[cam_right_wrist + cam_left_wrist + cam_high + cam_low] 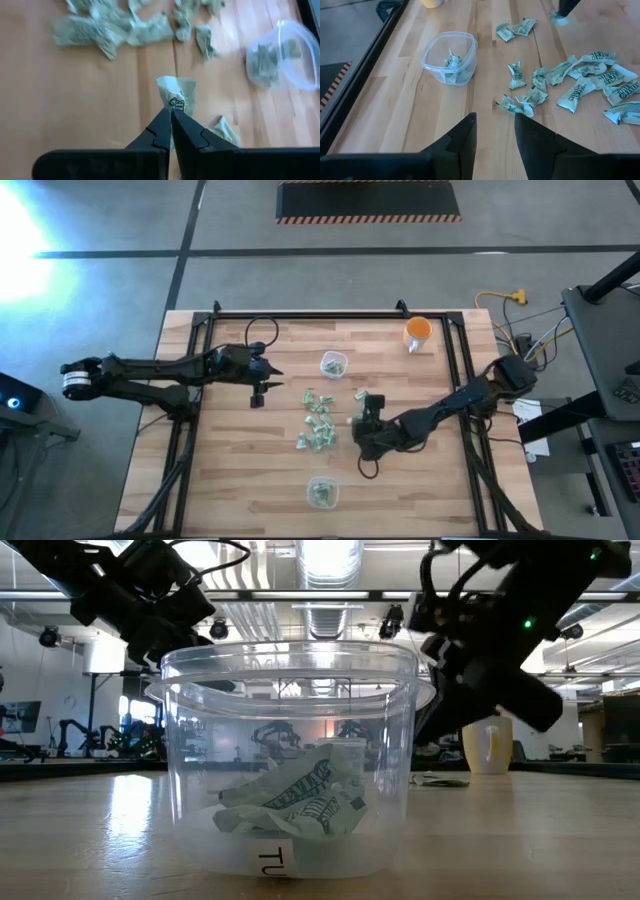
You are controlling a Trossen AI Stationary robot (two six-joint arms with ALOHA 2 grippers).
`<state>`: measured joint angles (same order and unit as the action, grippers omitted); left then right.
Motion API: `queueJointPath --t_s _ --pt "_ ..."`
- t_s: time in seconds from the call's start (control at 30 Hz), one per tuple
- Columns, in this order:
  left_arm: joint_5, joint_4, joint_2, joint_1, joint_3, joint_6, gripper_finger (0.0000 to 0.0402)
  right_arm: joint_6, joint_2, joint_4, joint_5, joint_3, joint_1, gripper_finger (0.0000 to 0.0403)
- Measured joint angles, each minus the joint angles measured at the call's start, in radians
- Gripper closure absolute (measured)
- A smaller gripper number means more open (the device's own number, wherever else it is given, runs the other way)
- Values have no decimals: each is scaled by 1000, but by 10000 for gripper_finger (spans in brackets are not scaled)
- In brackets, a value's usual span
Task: Pick and place items into bin
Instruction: Put the stevia packet into the bottom transparent bin
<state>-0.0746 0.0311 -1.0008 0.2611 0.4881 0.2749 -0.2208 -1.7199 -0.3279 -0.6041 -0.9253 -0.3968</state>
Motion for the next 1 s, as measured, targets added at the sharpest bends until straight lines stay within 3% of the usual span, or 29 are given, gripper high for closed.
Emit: queueJointPath --t_s 0.3,1.0 --pt "0 -1 0 0 0 0 285 143 66 202 42 0 -89 395" --pt "1 -5 0 0 -4 0 285 377 -9 467 361 -99 -134 395"
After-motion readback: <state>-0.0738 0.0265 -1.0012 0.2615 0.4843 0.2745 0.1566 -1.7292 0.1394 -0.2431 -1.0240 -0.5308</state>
